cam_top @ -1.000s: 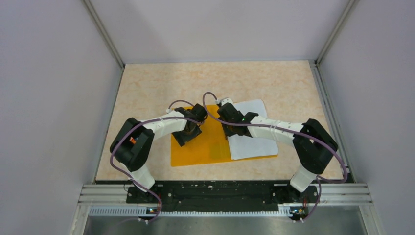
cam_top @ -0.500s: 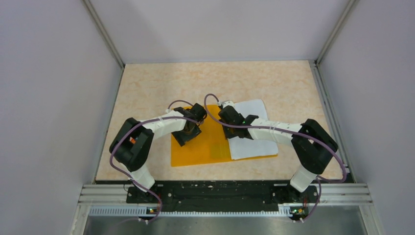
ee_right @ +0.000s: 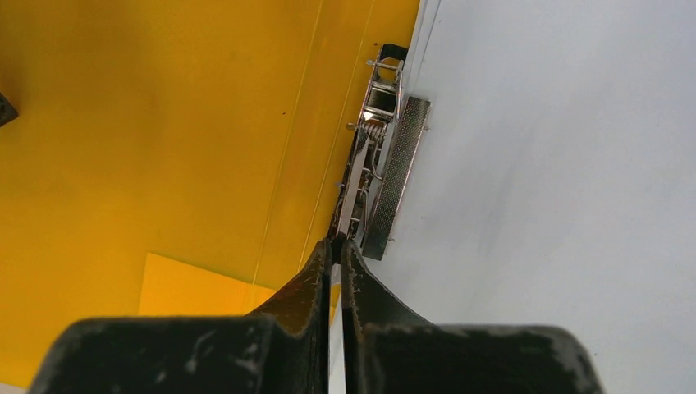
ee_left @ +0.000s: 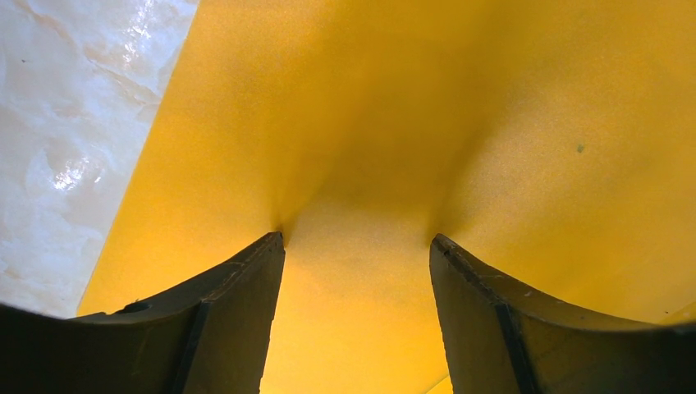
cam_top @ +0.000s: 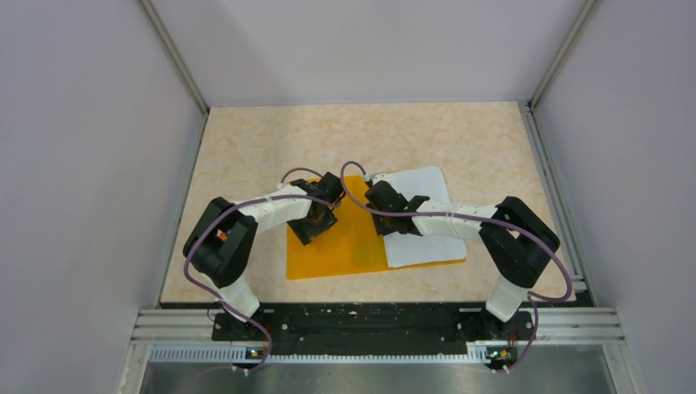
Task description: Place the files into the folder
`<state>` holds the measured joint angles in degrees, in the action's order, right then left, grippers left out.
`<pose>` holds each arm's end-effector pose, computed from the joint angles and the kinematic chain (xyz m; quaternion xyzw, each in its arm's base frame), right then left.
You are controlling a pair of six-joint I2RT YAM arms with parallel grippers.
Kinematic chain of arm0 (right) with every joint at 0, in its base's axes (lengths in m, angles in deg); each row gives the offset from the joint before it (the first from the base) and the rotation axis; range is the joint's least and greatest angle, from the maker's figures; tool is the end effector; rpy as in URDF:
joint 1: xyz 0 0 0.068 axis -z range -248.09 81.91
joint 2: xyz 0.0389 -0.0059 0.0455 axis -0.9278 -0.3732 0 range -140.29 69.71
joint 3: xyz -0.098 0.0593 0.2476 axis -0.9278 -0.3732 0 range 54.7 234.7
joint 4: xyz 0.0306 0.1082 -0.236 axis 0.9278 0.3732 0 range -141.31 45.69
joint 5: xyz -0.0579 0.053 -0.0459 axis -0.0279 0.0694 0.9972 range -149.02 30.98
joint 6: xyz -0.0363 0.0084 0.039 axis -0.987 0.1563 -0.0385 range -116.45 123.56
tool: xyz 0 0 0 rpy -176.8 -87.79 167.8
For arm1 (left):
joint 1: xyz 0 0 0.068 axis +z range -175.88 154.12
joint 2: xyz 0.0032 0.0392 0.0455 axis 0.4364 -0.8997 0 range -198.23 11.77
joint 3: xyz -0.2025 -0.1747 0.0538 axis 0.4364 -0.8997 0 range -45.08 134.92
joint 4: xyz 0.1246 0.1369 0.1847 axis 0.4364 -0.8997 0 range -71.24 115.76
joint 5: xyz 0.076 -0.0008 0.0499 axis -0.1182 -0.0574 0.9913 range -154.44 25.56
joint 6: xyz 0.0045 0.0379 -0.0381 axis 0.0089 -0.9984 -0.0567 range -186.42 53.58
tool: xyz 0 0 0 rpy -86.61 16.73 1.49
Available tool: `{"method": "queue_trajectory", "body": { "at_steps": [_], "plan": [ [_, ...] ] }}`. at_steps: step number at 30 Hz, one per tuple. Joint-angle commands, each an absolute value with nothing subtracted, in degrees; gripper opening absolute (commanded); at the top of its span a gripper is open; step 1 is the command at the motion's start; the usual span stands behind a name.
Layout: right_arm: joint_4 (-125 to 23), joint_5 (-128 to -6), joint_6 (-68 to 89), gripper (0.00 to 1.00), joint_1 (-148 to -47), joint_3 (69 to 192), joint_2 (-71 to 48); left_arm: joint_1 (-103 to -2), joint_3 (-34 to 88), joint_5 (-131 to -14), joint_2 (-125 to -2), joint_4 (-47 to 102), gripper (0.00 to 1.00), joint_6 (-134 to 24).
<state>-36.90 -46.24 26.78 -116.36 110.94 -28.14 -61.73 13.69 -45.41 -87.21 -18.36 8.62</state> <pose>0.2321 0.2483 0.1670 -0.1743 0.9348 0.0833 0.2979 0.2481 -0.1650 0.1547 -0.3380 0.9252 0.0535 0.1636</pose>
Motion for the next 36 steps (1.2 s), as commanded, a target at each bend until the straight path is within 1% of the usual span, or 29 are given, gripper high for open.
{"method": "queue_trajectory", "body": {
  "at_steps": [1,12,21,26,36],
  "plan": [
    [-33.1,-47.1,27.1,0.0,-116.6,108.2,-33.2,-61.7,7.2,-49.5,-95.1,-16.5,0.7,8.6],
    [-32.5,-45.8,27.5,0.0,-118.0,110.0,-36.6,-61.8,7.2,-50.1,-95.8,-15.0,0.7,7.8],
    [-36.0,-43.4,27.9,0.0,-118.9,106.2,-29.8,-61.7,6.6,-50.8,-96.2,-13.7,0.7,7.9],
    [-33.6,-40.9,27.1,0.0,-118.9,108.9,-27.7,-61.7,6.6,-50.8,-96.2,-13.7,0.7,8.1],
    [-29.5,-39.8,25.5,0.0,-119.0,113.3,-25.2,-61.5,6.5,-51.4,-96.6,-13.4,0.69,8.2]
  ]
}}
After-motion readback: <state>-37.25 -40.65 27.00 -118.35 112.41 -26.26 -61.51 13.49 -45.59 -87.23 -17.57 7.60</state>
